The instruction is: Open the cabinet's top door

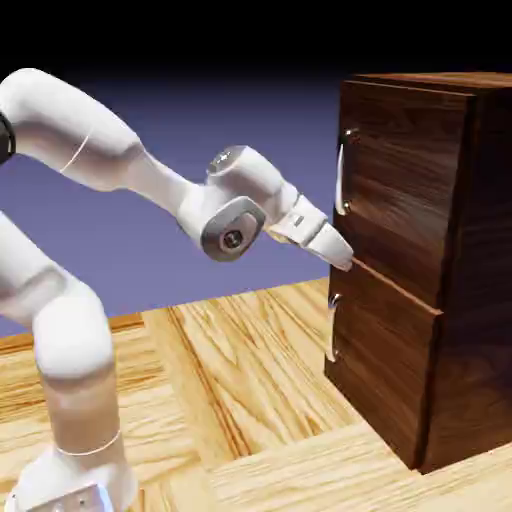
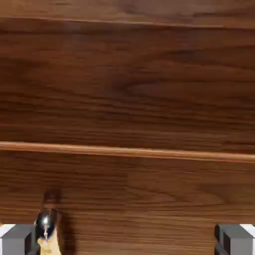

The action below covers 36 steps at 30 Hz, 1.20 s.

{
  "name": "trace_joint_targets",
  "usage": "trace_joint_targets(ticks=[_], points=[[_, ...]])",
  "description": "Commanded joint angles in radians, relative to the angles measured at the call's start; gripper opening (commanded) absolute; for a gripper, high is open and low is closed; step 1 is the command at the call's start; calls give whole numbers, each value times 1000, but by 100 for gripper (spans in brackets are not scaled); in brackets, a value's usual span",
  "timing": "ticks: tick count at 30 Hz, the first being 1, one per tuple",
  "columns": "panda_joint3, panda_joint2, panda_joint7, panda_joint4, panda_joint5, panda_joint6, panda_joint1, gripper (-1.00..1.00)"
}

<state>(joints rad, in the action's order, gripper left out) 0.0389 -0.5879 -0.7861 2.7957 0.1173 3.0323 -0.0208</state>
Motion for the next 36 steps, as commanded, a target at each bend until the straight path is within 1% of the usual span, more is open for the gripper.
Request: trace_joint_targets(ticks=[1,36], points=[[14,-7,-17,-5,44,-2,-12,0],[519,-239,-601,-191,1566,-62,-438,0]])
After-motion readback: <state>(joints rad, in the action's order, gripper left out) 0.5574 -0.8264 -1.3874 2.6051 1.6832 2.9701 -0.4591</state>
